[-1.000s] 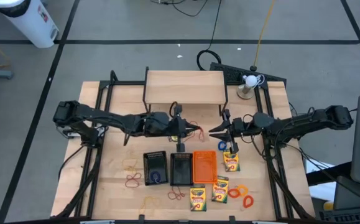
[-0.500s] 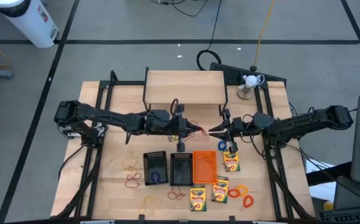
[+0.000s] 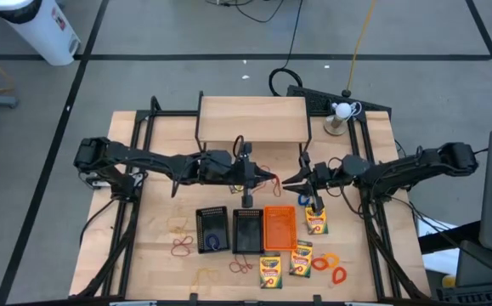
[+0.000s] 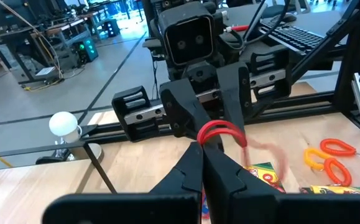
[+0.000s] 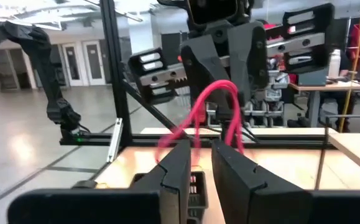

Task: Pick & Place Office Desk Supplies
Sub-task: Put the red rubber band into the orange bin

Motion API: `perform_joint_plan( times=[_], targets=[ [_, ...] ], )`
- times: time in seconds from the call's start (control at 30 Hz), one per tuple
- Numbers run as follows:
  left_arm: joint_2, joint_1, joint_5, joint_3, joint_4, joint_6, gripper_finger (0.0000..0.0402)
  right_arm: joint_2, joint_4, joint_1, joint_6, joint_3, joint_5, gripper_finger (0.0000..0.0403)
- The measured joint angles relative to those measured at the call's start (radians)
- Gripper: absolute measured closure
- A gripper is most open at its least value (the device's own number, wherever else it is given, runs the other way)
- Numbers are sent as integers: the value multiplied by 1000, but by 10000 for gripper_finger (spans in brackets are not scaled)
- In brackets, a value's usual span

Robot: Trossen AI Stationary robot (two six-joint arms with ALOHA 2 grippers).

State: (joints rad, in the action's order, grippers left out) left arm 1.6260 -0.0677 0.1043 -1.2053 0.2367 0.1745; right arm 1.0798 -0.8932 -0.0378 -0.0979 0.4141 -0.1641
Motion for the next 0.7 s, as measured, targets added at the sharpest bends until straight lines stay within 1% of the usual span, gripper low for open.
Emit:
perform_joint_plan(
  times=[0.7],
  targets=[
    [0, 0, 1, 0, 0, 0, 401, 11, -5, -4, -22, 0, 1, 343]
  ],
)
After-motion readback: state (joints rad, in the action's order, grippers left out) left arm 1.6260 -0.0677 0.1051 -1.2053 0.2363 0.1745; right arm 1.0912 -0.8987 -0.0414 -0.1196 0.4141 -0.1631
